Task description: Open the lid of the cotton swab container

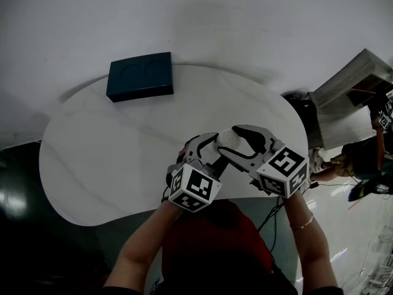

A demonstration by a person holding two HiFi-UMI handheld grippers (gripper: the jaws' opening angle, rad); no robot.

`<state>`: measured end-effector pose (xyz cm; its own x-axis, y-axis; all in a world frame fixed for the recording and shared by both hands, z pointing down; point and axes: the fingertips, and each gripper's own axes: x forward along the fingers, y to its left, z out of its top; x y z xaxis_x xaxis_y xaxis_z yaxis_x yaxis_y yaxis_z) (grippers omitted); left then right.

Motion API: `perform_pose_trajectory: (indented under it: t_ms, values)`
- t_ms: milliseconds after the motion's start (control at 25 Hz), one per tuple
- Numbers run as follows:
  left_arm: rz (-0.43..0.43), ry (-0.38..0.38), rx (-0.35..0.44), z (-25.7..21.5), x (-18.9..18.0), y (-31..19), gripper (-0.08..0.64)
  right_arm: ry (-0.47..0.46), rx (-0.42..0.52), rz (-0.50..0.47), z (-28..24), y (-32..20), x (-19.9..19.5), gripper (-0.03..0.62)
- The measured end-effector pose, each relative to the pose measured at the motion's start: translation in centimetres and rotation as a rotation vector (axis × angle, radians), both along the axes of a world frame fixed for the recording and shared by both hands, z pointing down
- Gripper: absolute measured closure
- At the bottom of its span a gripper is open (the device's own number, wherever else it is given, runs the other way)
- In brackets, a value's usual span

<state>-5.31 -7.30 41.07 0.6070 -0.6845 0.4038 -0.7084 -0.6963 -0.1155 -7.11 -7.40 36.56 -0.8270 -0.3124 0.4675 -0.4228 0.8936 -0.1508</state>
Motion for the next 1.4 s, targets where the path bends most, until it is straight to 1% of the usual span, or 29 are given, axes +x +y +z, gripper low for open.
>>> perform_pose_trajectory:
  t_ms: [120, 240, 440, 680, 880, 1080, 1240, 1400]
  values:
    - [0.003, 0.003, 0.01, 0.0, -0.2, -0.1, 0.313, -0.045, -0.045, -0.001, -0.5, -0.2, -0.2, 0.322]
    - [0.004, 0.009, 0.011, -0.1, -0.2, -0.1, 0.313, -0.045, -0.06, -0.013, -0.6, -0.2, -0.2, 0.322]
    - [0.012, 0.001, 0.016, 0.2, -0.4, -0.1, 0.313, -0.068, -0.12, -0.016, -0.6, -0.4, -0.4, 0.322]
    - [0.018, -0.016, 0.02, 0.6, -0.3, -0.1, 0.313, -0.049, -0.122, -0.021, -0.5, -0.3, -0.4, 0.322]
    - [0.026, -0.01, 0.025, 0.5, -0.2, 0.0, 0.312, -0.065, -0.143, -0.019, -0.6, -0.3, -0.1, 0.322]
    - [0.031, -0.007, 0.024, 0.6, 0.0, 0.2, 0.313, -0.092, -0.106, -0.002, -1.6, -0.9, 0.5, 0.322]
    - [0.038, 0.002, 0.012, 0.8, 0.4, 0.6, 0.311, -0.094, -0.066, 0.011, -2.5, -1.4, 0.9, 0.322]
    - [0.042, 0.008, 0.002, 1.1, 0.8, 0.8, 0.311, -0.109, -0.048, 0.037, -3.0, -1.9, 1.3, 0.322]
